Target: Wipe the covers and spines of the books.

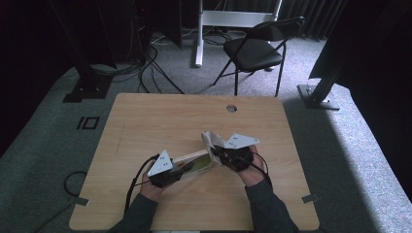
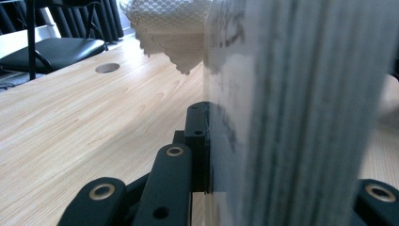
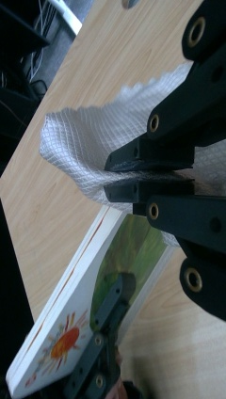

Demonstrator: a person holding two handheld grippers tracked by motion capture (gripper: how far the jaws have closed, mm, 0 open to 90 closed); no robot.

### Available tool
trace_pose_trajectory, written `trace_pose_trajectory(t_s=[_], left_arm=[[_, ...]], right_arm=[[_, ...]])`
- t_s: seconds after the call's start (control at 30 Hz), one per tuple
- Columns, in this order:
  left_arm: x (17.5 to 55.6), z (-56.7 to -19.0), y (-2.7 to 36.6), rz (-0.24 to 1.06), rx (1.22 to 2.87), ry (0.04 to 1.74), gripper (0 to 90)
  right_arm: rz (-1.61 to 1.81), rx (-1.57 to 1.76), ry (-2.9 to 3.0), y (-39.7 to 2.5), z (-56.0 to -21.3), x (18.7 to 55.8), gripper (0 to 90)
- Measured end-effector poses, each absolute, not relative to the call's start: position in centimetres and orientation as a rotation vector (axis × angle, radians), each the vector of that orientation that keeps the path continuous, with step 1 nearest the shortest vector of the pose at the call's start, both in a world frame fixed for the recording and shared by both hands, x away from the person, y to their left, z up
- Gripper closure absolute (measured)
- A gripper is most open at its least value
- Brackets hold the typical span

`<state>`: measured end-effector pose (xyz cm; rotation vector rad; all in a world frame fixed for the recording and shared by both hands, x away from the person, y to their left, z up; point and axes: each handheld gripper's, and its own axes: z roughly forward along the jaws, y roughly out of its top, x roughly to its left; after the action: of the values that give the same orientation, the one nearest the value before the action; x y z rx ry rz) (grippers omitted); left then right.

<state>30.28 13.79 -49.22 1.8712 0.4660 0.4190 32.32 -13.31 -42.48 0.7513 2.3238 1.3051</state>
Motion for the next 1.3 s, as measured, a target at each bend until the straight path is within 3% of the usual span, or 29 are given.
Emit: trace_pose_trajectory(t_s=[1.3], left_arm=[[30.2, -49.4, 13.5, 0.434, 1.891, 0.471, 78.1]], right_arm=[[1.445, 0.513, 2.46, -7.9, -40.0, 30.8, 85.0]])
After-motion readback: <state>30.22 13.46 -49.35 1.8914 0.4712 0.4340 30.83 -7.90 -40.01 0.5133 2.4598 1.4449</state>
